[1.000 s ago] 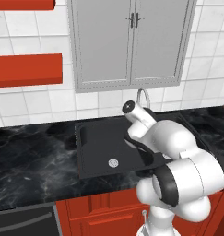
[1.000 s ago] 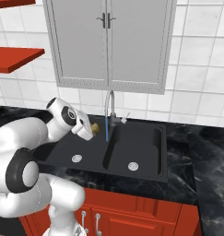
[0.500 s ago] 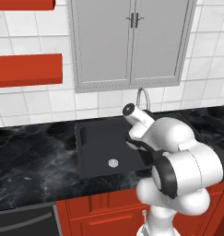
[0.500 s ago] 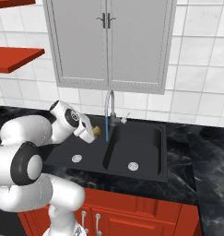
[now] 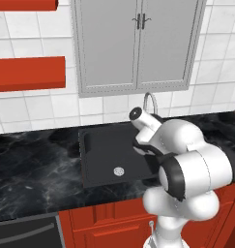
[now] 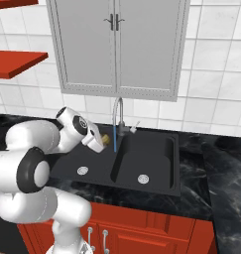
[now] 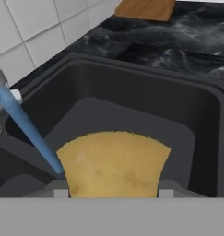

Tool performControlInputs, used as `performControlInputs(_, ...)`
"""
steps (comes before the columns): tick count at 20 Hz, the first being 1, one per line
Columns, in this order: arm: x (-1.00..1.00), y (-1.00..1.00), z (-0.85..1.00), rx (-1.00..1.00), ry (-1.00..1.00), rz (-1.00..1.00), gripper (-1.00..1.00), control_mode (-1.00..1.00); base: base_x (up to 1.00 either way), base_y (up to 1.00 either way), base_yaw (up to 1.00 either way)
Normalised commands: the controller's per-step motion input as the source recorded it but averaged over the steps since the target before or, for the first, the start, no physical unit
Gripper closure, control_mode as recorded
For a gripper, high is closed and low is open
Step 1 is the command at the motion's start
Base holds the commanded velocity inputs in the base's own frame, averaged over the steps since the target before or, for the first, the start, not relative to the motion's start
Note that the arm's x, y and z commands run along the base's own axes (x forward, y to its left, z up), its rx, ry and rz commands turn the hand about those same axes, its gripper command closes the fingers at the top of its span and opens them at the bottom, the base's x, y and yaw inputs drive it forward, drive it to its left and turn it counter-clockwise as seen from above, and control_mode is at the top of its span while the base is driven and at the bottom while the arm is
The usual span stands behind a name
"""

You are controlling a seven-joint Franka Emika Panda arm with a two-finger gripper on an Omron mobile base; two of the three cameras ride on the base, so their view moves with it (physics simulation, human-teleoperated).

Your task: Soak the sponge with water for a few seconds and then drop it inside the sink.

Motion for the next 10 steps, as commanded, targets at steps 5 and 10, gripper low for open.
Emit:
performControlInputs(5,0.21,-0.06,0.0,0.0,0.0,0.0,1.0,-1.0,0.0,0.0,0.0)
performControlInputs(10,0.15,-0.02,0.0,0.0,0.0,0.0,1.0,-1.0,0.0,0.0,0.0)
